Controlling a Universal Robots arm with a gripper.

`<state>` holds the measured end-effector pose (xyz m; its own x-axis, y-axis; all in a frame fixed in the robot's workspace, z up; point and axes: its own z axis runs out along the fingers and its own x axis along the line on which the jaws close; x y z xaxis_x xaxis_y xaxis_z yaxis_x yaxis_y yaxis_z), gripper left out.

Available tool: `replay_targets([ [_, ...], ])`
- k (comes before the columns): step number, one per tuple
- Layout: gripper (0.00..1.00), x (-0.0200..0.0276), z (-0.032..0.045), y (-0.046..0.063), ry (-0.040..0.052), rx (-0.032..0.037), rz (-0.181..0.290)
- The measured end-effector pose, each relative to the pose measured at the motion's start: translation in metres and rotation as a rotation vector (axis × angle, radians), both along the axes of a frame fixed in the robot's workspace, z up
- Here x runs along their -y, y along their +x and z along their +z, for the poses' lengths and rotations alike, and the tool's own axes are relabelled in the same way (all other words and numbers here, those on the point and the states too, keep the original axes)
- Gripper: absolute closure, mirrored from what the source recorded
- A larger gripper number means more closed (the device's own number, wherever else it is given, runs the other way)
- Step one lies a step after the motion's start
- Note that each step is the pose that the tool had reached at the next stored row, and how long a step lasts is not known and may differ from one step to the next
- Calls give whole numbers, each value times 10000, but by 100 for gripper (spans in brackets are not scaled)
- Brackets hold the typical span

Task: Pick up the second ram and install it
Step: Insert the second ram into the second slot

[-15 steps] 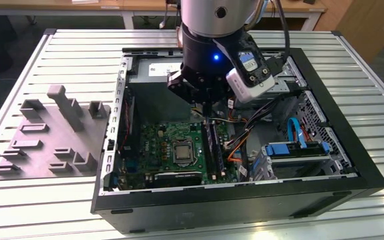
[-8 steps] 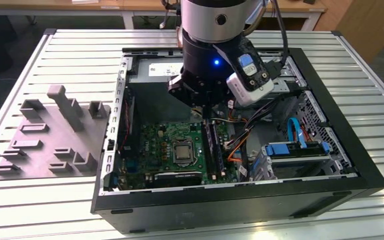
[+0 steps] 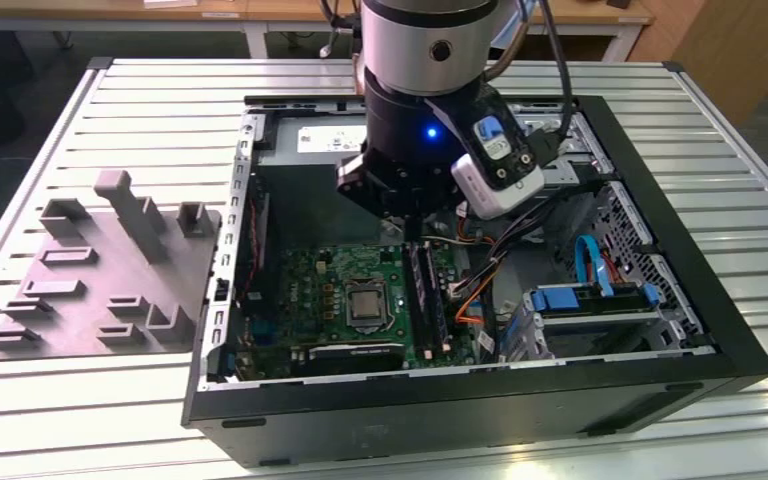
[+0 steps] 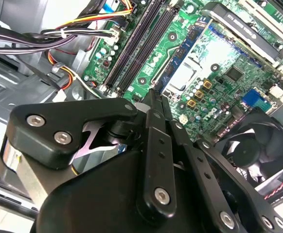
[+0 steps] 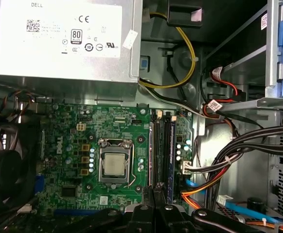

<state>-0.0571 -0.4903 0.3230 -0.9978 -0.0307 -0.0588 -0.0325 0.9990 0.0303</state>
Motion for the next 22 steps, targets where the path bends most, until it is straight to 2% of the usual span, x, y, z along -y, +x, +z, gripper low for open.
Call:
replay_targets([
  [22,89,0,-156,0,23,0,1],
])
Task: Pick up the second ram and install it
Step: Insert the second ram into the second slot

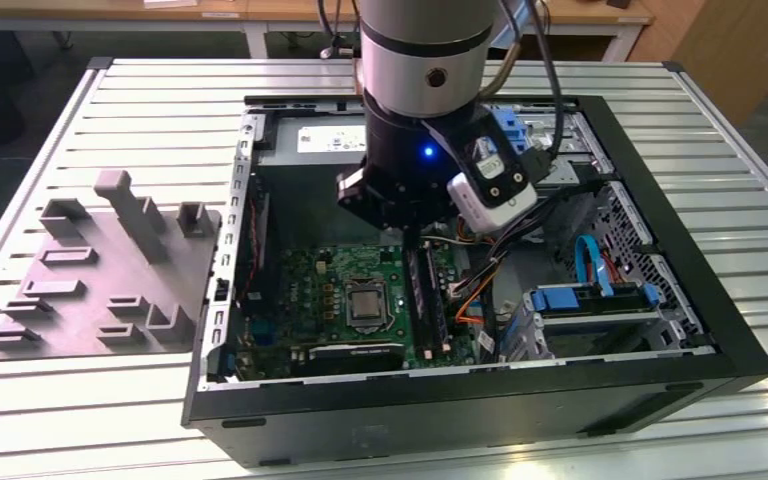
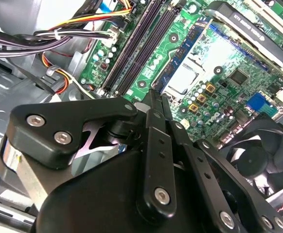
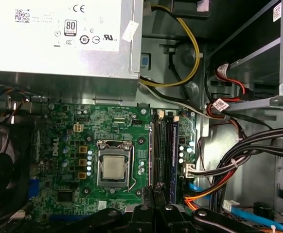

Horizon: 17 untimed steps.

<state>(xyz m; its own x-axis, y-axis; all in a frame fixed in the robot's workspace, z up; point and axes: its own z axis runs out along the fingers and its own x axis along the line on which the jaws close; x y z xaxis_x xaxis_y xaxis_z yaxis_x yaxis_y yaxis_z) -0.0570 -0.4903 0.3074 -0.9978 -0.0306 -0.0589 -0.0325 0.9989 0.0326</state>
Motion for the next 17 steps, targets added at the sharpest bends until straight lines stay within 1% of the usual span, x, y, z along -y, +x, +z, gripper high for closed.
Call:
replay_targets([
  [7,89,0,-64,0,-1,0,0],
  [17,89,0,-175,0,-1,0,0],
])
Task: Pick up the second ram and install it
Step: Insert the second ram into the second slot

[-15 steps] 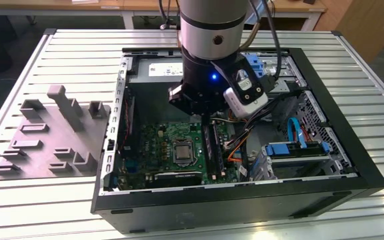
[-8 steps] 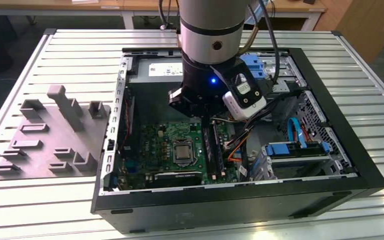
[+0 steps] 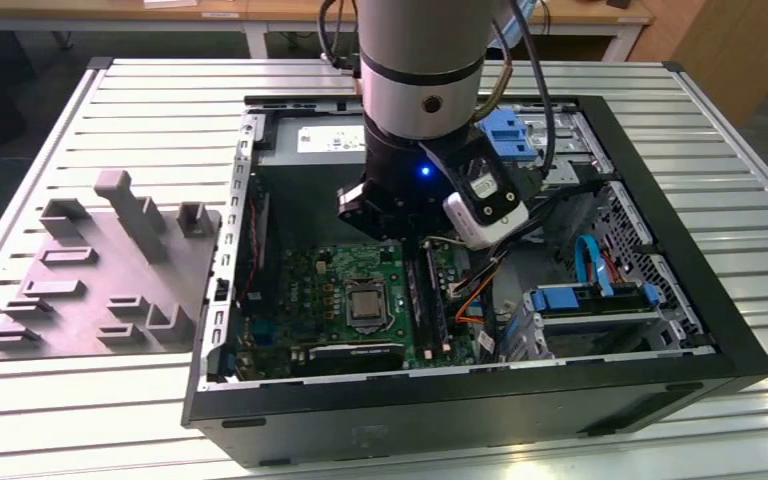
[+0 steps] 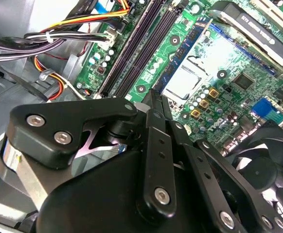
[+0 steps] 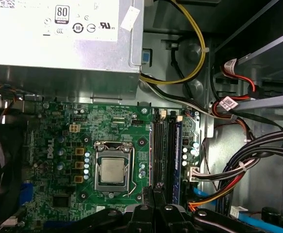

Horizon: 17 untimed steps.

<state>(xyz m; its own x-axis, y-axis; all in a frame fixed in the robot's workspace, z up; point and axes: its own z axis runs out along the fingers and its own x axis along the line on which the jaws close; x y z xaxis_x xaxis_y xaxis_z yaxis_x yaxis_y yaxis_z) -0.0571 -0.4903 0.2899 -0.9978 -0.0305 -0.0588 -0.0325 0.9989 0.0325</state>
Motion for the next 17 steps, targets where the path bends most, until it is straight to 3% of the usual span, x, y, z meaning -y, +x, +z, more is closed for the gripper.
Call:
replay_targets([
  [6,89,0,-53,0,0,0,0],
  [17,89,0,-222,8,1,0,0],
])
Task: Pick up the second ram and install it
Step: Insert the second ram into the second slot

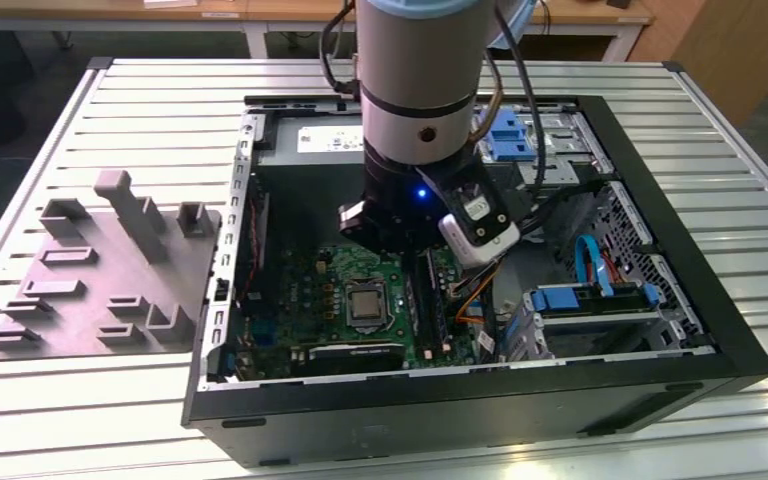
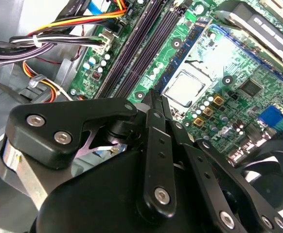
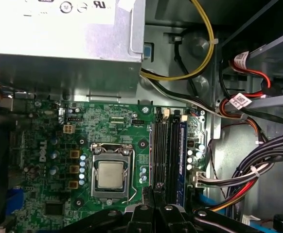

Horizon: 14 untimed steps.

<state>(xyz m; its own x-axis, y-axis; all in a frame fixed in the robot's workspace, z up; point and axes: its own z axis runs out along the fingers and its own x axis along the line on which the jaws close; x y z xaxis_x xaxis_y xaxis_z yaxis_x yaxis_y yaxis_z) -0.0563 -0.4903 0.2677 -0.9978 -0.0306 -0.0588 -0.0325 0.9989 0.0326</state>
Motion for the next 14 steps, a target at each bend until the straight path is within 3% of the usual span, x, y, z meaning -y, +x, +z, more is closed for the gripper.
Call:
replay_targets([
  [10,89,4,-95,94,1,-10,-67],
  [14,89,5,-98,97,-3,-12,-68],
])
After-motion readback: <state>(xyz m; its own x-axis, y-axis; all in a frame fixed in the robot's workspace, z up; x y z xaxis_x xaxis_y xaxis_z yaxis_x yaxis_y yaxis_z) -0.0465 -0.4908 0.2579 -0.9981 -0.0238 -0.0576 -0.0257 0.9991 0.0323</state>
